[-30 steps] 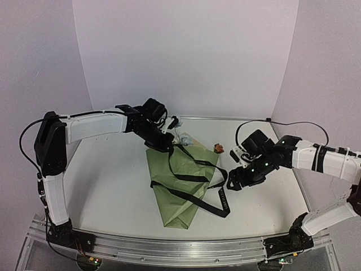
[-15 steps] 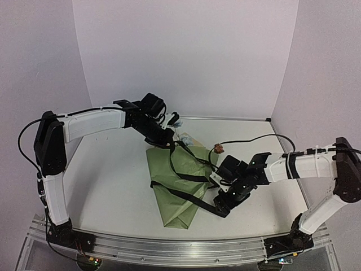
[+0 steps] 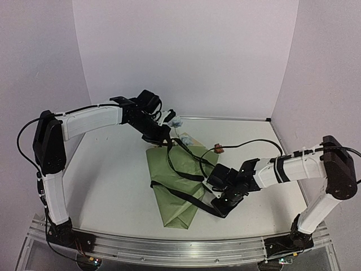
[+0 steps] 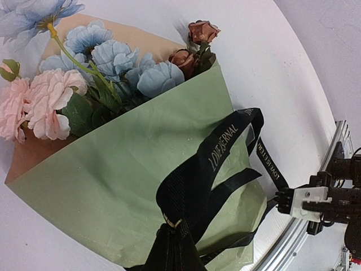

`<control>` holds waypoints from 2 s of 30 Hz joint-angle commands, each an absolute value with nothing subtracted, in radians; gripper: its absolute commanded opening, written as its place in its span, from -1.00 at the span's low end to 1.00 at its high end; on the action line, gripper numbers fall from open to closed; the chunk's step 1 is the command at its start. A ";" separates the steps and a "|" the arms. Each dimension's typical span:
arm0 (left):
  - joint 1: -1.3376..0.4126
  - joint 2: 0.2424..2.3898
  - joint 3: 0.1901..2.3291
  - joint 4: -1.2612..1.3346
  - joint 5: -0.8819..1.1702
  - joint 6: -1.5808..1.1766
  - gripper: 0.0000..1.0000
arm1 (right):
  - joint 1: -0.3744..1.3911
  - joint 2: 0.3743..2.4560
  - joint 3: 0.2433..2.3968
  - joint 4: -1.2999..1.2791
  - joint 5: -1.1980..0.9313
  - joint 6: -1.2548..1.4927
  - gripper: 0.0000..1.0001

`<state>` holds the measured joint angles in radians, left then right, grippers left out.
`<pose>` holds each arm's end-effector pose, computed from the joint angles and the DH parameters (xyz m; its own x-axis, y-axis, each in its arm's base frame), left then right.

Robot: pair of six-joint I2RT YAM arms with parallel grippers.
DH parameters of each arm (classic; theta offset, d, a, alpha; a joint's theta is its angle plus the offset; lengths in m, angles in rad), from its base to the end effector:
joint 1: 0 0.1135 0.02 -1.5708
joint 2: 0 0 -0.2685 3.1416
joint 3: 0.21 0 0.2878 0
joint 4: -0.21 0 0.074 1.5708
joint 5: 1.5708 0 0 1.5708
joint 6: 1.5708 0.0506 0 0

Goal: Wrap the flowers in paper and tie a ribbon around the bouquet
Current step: Cross the ribbon over the folded bouquet.

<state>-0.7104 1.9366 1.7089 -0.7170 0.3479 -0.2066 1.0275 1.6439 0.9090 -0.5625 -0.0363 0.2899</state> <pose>0.3489 -0.3229 0.2606 -0.7581 0.3977 -0.5169 0.6223 0.6784 -0.3906 0.1650 0.2768 0.1171 -0.7230 -0.6445 -0.2488 -0.6823 0.7226 0.1107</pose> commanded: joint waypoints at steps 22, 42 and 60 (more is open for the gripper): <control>-0.659 1.853 1.732 -0.767 0.467 -0.176 -1.00 | 1.028 1.611 0.929 -0.610 0.008 0.224 0.29; -0.619 1.853 1.722 -0.814 0.587 -0.202 -1.00 | 1.028 1.602 0.848 -0.608 0.017 0.309 -0.93; -0.593 1.689 1.588 -0.783 0.813 -0.251 -1.00 | 0.852 1.676 1.319 -1.045 0.310 0.314 -1.00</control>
<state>-0.6145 1.8011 1.6007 -0.8321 0.7329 -0.2220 0.8997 1.6221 1.2649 -0.9380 0.2499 0.2961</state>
